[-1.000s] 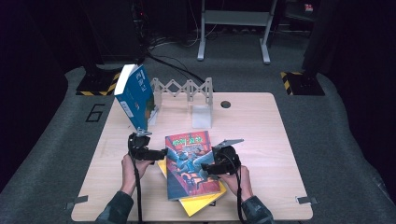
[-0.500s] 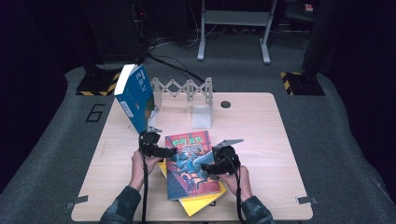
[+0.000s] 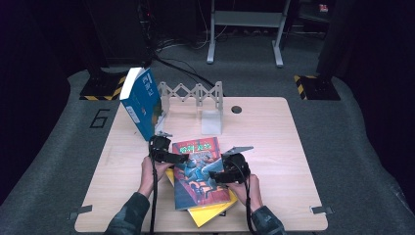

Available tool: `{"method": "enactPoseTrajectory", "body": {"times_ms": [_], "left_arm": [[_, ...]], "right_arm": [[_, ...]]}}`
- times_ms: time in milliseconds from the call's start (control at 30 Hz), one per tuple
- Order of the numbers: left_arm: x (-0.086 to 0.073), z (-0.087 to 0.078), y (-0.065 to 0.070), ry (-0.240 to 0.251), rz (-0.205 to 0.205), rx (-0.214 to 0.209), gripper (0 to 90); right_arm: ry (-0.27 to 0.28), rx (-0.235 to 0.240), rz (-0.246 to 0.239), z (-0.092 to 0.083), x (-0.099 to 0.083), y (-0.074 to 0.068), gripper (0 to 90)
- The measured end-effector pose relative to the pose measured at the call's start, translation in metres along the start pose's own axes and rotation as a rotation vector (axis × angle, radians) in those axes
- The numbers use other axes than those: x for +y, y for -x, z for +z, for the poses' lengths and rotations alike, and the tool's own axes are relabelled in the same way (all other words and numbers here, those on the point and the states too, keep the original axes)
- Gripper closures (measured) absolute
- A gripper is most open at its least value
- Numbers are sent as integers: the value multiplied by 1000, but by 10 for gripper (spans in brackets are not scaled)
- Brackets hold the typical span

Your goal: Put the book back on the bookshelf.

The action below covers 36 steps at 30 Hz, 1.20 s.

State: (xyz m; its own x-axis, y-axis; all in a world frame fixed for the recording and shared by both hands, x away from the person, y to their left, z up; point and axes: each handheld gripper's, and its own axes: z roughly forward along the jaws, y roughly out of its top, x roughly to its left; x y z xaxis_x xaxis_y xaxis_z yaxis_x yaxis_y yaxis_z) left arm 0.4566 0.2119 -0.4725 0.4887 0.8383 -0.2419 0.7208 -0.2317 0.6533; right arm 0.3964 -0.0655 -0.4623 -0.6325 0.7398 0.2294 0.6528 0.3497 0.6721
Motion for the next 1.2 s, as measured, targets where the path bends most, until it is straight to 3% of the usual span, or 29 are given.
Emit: {"method": "enactPoseTrajectory", "body": {"times_ms": [400,867,1033,1200], "left_arm": [[-1,2,-6,2,-46,-41,0],[-1,3,-13,-5,-80,-61,0],[-1,6,-17,-1,-114,-89,0],[0,7,-19,-9,-114,-96,0]], "right_arm": [[2,-1,-32,6,5,-6,289],[-7,5,-28,9,7,-9,283],[-9,21,-17,11,8,-8,284],[-15,25,-23,12,9,-7,283]]}}
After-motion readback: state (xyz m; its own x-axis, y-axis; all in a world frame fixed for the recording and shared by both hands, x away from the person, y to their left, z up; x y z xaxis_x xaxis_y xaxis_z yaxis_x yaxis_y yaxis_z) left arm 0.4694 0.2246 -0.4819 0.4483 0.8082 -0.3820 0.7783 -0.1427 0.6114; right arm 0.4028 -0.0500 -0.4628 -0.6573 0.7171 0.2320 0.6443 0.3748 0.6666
